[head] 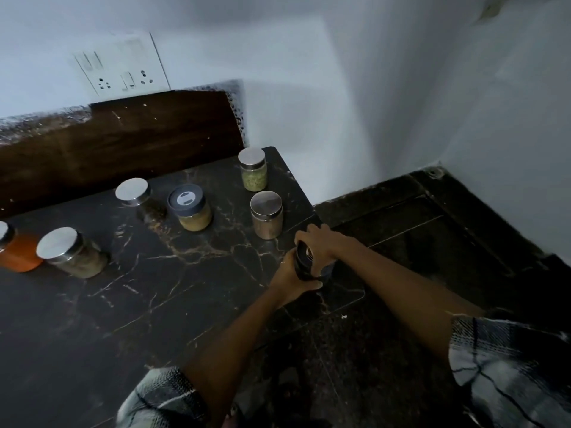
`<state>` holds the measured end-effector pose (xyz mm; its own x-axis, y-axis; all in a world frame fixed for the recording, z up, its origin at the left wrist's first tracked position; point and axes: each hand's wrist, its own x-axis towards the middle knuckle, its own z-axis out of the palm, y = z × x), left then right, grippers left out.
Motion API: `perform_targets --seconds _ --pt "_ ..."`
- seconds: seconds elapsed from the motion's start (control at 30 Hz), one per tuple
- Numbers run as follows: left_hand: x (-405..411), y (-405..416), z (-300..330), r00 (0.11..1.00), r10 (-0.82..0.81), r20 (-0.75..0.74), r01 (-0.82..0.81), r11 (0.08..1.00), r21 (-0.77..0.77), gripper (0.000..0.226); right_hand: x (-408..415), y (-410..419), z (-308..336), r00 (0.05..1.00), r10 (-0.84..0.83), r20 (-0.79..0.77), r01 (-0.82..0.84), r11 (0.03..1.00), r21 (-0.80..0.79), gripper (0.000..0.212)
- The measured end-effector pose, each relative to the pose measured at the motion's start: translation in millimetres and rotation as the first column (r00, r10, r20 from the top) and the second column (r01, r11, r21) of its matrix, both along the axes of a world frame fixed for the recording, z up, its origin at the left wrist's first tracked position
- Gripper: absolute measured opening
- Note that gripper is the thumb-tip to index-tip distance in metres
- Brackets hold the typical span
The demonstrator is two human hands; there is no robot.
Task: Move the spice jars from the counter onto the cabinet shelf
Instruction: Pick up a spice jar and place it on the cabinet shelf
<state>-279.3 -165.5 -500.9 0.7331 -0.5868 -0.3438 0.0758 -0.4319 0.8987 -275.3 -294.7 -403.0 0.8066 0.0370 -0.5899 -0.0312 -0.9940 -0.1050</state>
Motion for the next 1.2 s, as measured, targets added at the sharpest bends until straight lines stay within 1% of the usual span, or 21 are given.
perform_targets --seconds 0.13,0.2,0.33,0.4,0.5,0.6,0.63,0.7,0.77,0.8,0.87,0.93,0.97,1.03,1.13,1.17,1.2 --pt "11 14 18 0.999 0.035 -0.001 -0.035 0.990 -0.140 0.096 16 3 23 0.999 0.027 0.034 -0.027 1.000 0.014 0.083" --pt "23 25 33 0.997 0.079 0.022 -0.073 0.978 -0.193 0.093 29 12 42 0.997 0.040 0.064 -0.043 0.998 0.051 0.084" --pt "51 55 70 0.980 0.138 0.145 -0.108 0.975 -0.194 0.092 57 47 88 0.994 0.066 0.084 -0.078 0.984 0.158 0.077" --pt "61 75 86 0.970 0.186 0.156 -0.149 0.963 -0.224 0.092 69 69 106 0.988 0.102 0.119 -0.122 0.978 0.171 0.072" --pt "72 110 109 0.957 0.238 0.164 -0.190 0.946 -0.263 0.079 85 101 126 0.962 0.144 0.232 -0.183 0.970 0.158 0.079" --pt "81 153 134 0.941 0.308 0.143 -0.259 0.923 -0.285 0.058 98 136 148 0.927 0.182 0.329 -0.236 0.963 0.132 0.089" --pt "84 163 141 0.936 0.323 0.142 -0.271 0.915 -0.299 0.055 102 146 154 0.918 0.191 0.349 -0.248 0.960 0.129 0.090" --pt "91 188 157 0.923 0.352 0.153 -0.293 0.904 -0.313 0.055 109 170 167 0.898 0.209 0.387 -0.275 0.954 0.122 0.089" --pt "98 213 170 0.918 0.368 0.147 -0.299 0.887 -0.352 0.049 114 194 181 0.884 0.209 0.419 -0.291 0.946 0.142 0.085" --pt "101 224 176 0.920 0.368 0.133 -0.297 0.878 -0.376 0.045 116 203 189 0.886 0.198 0.420 -0.297 0.937 0.184 0.084" --pt "104 250 190 0.926 0.365 0.098 -0.298 0.866 -0.402 0.041 120 223 205 0.911 0.156 0.382 -0.293 0.896 0.335 0.079" --pt "111 273 200 0.933 0.351 0.079 -0.289 0.862 -0.417 0.038 123 236 220 0.940 0.128 0.316 -0.278 0.824 0.493 0.068" --pt "115 283 205 0.936 0.344 0.071 -0.284 0.861 -0.423 0.036 124 241 227 0.946 0.128 0.297 -0.277 0.793 0.543 0.062" --pt "122 302 215 0.949 0.313 0.047 -0.262 0.860 -0.438 0.039 127 252 237 0.949 0.110 0.294 -0.275 0.745 0.607 0.057" --pt "129 316 227 0.969 0.246 0.032 -0.209 0.880 -0.426 0.063 128 264 246 0.938 0.032 0.346 -0.265 0.711 0.651 0.053" --pt "131 319 231 0.972 0.232 0.025 -0.198 0.877 -0.439 0.065 128 267 248 0.926 0.004 0.378 -0.267 0.715 0.646 0.050" --pt "132 321 233 0.974 0.225 0.019 -0.191 0.866 -0.462 0.061 128 271 250 0.911 -0.025 0.412 -0.266 0.727 0.633 0.049"
